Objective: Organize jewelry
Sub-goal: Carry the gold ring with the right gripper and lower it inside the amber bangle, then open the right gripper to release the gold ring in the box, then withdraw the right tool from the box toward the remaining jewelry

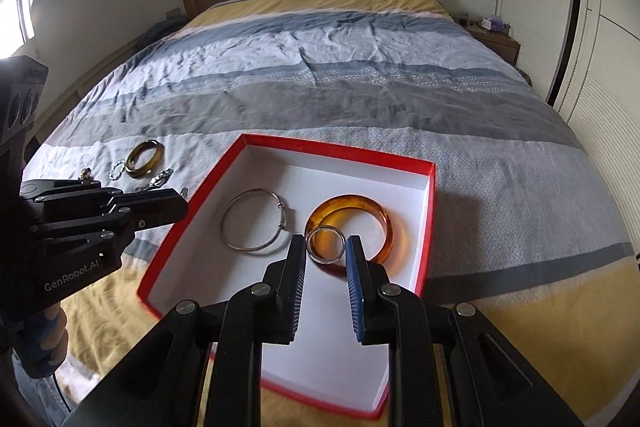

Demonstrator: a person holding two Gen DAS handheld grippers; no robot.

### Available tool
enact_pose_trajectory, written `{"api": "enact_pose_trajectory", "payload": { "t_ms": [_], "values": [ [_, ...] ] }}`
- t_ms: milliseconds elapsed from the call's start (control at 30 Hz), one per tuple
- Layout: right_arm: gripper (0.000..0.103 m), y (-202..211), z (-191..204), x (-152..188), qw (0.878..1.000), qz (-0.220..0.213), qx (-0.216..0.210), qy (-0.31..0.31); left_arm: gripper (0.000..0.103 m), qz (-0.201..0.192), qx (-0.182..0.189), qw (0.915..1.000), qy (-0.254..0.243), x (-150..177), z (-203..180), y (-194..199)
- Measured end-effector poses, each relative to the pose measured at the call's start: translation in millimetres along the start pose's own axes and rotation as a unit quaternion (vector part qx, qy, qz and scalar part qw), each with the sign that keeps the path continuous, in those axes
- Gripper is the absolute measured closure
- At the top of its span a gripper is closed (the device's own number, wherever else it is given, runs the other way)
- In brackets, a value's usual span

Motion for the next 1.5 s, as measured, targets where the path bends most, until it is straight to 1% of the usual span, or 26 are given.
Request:
{"api": "enact_pose_trajectory", "payload": {
  "t_ms": [133,300,500,567,733,800,833,900,1000,1100,1300,1367,1500],
  "values": [
    [0.083,-33.1,-16.3,-6.0,1.000,0.024,0.004,0.003,0.098,0.017,-0.001,0.9998,0.001,-2.8,-1.0,-35.3],
    [0.083,-61.6,-28.6,-4.6,0.999,0.052,0.001,0.005,0.098,0.031,0.005,0.9995,-0.001,-2.1,-2.2,-61.7],
    [0.083,-77.5,-30.3,-1.7,0.997,0.075,0.000,0.022,0.098,0.034,0.003,0.9994,-0.007,-1.7,-6.3,-73.2],
    [0.083,-79.2,-29.6,-2.5,0.996,0.080,0.004,0.030,0.097,0.036,-0.001,0.9993,-0.010,-1.9,-6.6,-75.3],
    [0.082,-79.5,-26.8,-2.6,0.995,0.087,0.010,0.045,0.097,0.036,0.002,0.9993,-0.009,-2.3,-4.1,-77.3],
    [0.079,-77.8,-26.1,-2.7,0.995,0.089,0.011,0.047,0.097,0.039,0.000,0.9992,-0.012,-1.8,-4.1,-76.3],
    [0.075,-76.0,-25.9,-2.7,0.995,0.089,0.009,0.047,0.097,0.040,0.001,0.9991,-0.012,-1.7,-3.5,-75.3],
    [0.069,-70.8,-27.2,-3.0,0.995,0.086,0.009,0.043,0.096,0.042,0.008,0.9991,-0.005,-1.6,-1.4,-72.4],
    [0.069,-56.5,-29.8,-3.3,0.997,0.075,0.011,0.033,0.096,0.041,0.011,0.9991,-0.001,-2.1,0.2,-62.9],
    [0.069,-35.2,-29.9,-3.3,0.997,0.063,0.017,0.026,0.096,0.035,0.020,0.9992,-0.006,-3.4,-1.9,-44.6],
    [0.068,22.7,-16.0,-0.4,0.999,0.031,0.024,0.013,0.096,0.004,0.026,0.9996,-0.003,-1.0,6.4,17.0],
    [0.064,45.3,-7.2,3.3,1.000,0.018,0.024,0.007,0.096,-0.003,0.017,0.9998,-0.003,5.1,14.3,39.5],
    [0.064,88.4,14.4,13.8,1.000,-0.007,0.020,-0.004,0.096,-0.017,-0.006,0.9998,0.007,24.2,34.6,88.9]
  ]
}}
Point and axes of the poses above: each gripper's, at about its wrist camera, not at the fingertips, and y roughly against the way its jaws point, z to its left, x to its underside, the point moved 1 cm from there along -y, roughly the way its jaws point, and after that the axes turned 8 degrees about -x, right-handed, at the moved point
